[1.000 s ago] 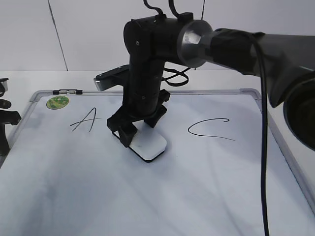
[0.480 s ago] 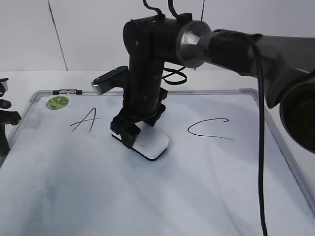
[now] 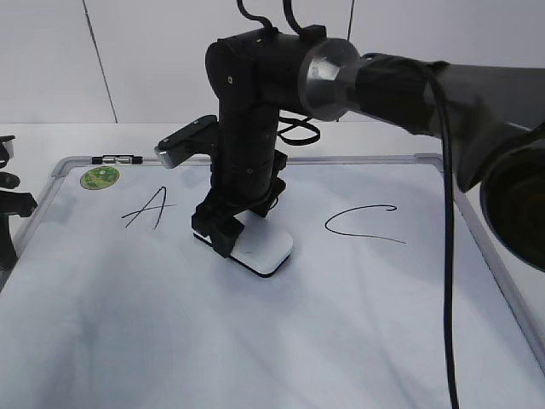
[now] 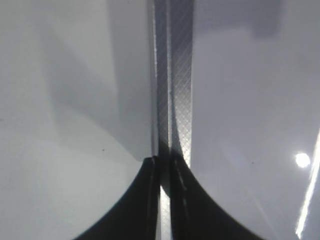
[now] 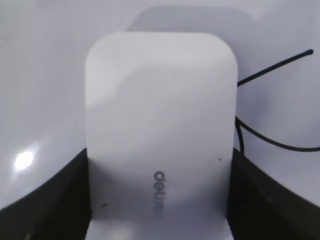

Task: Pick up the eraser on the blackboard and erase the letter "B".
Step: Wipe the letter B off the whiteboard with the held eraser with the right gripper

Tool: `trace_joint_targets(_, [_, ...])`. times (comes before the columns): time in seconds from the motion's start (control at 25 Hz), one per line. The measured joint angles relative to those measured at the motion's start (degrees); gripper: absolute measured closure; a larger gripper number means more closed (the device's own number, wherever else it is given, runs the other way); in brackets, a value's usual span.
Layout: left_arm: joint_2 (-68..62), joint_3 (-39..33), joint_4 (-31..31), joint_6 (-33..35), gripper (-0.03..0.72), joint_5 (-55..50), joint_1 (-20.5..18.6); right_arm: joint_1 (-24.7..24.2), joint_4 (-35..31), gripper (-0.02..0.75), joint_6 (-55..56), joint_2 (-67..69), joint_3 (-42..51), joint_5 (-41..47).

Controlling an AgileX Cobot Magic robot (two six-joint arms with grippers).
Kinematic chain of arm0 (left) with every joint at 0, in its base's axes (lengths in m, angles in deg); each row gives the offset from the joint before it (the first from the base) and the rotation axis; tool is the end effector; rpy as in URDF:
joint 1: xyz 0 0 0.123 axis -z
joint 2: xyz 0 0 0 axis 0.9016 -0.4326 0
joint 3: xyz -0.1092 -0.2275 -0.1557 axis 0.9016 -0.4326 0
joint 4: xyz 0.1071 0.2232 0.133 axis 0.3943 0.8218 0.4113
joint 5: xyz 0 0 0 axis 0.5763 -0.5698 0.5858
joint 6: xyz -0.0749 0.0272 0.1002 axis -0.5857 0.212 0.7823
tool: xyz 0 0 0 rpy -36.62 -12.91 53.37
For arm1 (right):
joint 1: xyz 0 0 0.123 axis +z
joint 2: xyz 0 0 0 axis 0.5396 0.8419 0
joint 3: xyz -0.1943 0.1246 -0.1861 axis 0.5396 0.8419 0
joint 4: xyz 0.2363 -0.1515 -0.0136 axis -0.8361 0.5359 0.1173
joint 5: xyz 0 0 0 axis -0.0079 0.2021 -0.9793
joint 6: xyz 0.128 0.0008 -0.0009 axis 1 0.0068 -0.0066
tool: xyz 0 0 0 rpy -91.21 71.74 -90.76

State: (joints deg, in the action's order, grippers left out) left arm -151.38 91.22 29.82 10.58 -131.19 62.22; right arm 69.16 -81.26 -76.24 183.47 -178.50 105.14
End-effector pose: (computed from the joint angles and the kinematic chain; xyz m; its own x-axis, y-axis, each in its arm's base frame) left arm 0.3814 -0.0046 0.1055 -0.9993 0.0276 0.0254 0.0235 0.9885 -0.1493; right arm 0.4290 0.3197 0.1298 -0.6044 -0.7882 -0.1163 -0.7920 0.6102 -0.0194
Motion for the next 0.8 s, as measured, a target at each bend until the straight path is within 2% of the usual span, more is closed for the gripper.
trace_joint_targets(0.32, [0.0, 0.0, 0.0, 0.0, 0.672, 0.0, 0.0, 0.0, 3.4, 0.214, 1.3, 0.3, 0.0, -4.0])
trace_joint_targets(0.8, [0.0, 0.0, -0.2, 0.0, 0.672, -0.1, 0.0, -3.7, 4.0, 0.214, 3.5, 1.1, -0.6, -9.7])
